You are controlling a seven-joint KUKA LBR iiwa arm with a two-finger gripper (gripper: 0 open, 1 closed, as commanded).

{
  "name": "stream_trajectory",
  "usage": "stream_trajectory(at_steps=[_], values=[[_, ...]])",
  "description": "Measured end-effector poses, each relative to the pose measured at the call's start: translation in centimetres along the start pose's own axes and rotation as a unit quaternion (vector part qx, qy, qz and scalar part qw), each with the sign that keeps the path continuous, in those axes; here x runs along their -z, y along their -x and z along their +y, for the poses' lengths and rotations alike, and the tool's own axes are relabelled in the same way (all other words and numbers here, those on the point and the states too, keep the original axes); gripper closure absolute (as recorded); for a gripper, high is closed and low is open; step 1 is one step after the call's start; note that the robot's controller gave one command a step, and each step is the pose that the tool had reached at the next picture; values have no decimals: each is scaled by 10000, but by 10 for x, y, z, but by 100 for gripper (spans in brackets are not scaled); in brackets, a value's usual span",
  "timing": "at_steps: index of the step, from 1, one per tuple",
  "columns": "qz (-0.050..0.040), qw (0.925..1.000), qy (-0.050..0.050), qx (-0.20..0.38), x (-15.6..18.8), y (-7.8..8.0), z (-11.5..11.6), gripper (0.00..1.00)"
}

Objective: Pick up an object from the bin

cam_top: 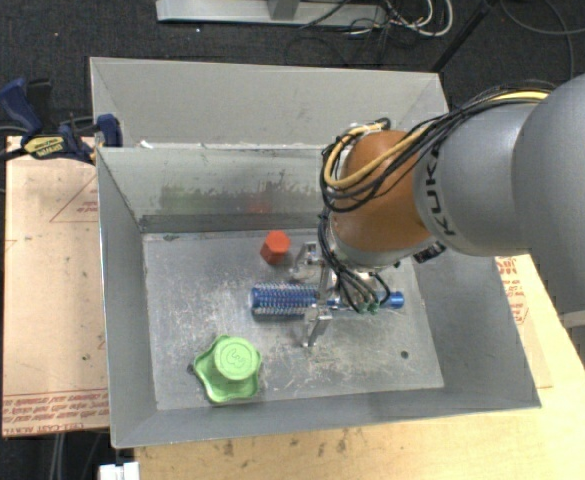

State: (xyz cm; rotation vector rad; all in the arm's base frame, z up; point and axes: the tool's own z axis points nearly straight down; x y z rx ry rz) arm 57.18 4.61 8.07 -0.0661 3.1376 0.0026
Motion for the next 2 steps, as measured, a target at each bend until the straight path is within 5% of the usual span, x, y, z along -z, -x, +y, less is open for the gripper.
stream_trajectory(at_steps=[1,2], values=[[-19,10000,1,-3,2,2,0,100],[1,10000,0,-6,22,2,0,100]])
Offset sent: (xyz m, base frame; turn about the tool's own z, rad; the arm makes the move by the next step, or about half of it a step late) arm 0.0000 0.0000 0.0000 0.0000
